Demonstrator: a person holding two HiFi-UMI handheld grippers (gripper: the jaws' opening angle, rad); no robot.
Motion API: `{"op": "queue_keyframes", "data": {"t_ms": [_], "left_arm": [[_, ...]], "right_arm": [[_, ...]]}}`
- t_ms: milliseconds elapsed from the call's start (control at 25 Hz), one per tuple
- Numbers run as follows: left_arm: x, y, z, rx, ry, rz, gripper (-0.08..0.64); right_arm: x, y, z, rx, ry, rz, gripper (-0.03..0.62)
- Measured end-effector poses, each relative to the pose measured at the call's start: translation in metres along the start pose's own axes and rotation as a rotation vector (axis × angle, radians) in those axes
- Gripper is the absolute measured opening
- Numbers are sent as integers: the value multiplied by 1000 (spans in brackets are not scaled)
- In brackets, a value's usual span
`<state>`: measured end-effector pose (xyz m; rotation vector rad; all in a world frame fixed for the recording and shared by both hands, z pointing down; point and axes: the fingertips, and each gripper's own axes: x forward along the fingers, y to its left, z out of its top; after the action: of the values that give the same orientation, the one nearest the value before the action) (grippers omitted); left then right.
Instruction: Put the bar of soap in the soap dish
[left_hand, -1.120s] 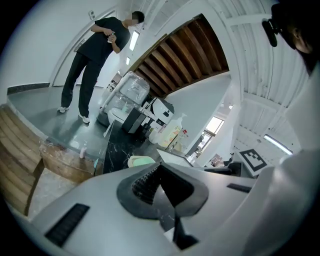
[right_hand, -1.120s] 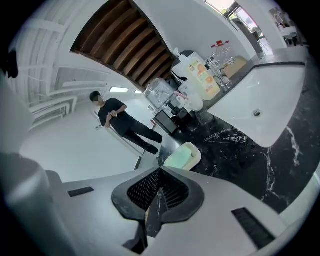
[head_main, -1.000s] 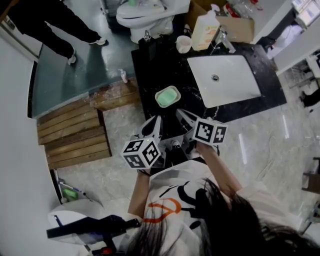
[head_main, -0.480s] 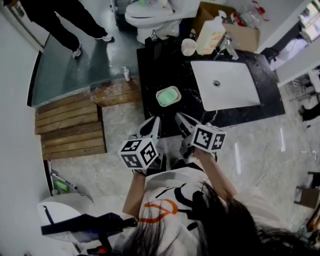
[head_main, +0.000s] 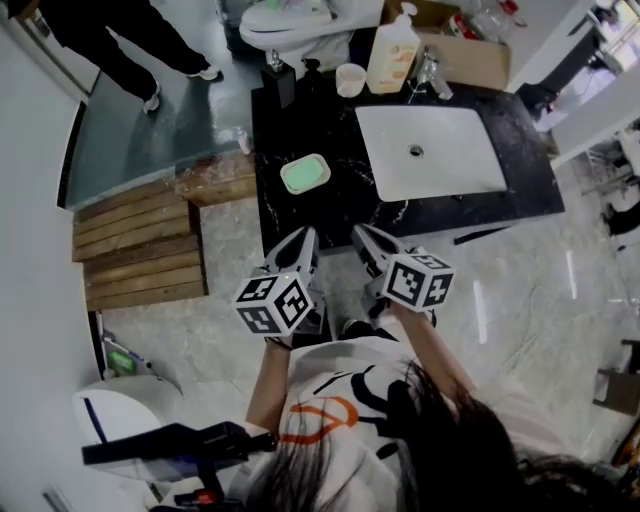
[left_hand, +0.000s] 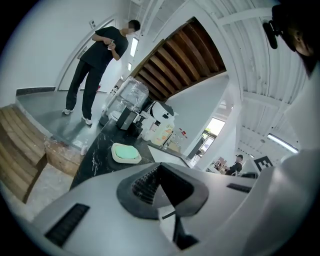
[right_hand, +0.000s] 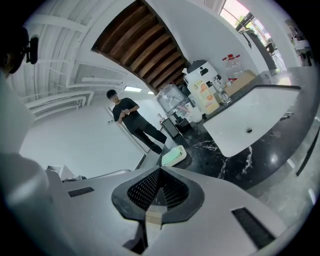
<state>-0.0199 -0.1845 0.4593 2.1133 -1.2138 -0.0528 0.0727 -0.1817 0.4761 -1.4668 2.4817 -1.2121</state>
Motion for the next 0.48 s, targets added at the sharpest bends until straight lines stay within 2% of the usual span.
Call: {"op": "queue_keyframes", "data": {"t_ms": [320, 480], "left_arm": [[-26, -49, -40, -7, -32, 33, 2], [-34, -71, -65, -2, -17, 40, 2]], "right_arm": [[-71, -10, -19, -39, 6, 42, 9], [-101, -15, -30, -73, 11, 53, 9]]}}
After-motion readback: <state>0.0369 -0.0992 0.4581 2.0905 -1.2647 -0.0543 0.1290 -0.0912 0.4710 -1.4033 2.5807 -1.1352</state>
